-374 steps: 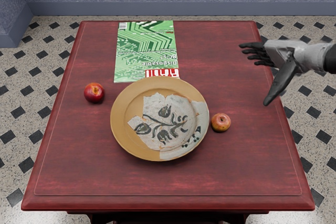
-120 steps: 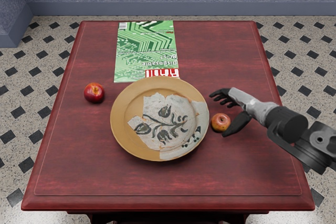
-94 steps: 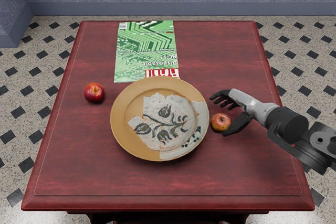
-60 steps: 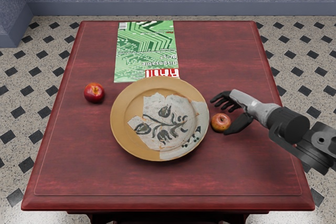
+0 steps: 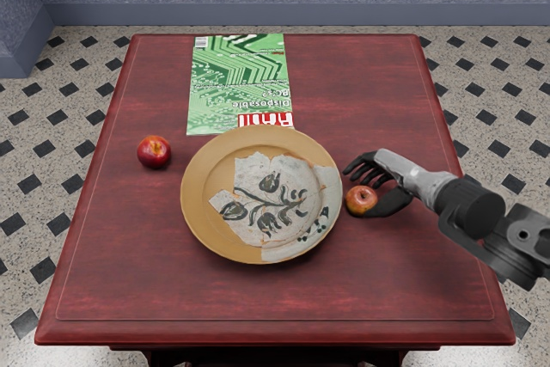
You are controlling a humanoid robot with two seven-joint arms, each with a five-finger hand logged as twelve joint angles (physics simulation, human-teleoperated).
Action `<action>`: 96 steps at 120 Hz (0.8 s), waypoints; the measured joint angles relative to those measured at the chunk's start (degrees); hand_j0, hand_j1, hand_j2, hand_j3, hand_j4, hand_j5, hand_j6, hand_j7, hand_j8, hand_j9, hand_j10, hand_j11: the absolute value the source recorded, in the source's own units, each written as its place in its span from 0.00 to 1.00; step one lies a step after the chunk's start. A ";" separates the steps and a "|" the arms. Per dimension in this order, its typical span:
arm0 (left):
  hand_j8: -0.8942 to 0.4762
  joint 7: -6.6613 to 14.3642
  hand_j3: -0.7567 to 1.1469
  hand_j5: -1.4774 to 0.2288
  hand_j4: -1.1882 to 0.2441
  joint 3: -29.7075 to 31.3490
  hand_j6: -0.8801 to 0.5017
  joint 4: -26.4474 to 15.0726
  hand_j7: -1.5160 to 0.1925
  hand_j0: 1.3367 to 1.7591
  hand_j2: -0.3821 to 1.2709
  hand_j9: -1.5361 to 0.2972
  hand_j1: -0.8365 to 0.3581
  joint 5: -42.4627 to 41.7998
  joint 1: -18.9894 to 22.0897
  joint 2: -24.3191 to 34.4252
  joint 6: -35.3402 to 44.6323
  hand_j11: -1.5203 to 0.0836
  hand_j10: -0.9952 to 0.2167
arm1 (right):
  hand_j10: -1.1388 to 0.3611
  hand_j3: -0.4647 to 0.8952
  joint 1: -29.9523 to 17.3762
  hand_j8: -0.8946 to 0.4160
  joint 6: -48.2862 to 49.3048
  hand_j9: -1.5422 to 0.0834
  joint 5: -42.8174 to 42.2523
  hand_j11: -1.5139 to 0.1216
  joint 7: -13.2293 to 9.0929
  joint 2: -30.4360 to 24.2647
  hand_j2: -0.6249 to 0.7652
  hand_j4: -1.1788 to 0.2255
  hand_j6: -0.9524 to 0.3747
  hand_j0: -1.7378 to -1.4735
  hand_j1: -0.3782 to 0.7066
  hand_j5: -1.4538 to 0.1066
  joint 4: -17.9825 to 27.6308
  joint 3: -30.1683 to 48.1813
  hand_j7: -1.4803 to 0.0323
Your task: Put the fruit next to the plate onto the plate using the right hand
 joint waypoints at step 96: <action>0.65 0.00 0.40 0.87 0.83 0.00 0.64 0.00 0.89 0.76 0.23 0.84 0.99 0.00 -0.02 0.00 0.00 0.95 0.82 | 0.44 0.34 -1.48 0.32 -1.92 0.57 -4.56 0.55 -0.07 0.95 0.40 0.50 0.36 0.30 0.55 0.54 -0.09 -0.80 0.57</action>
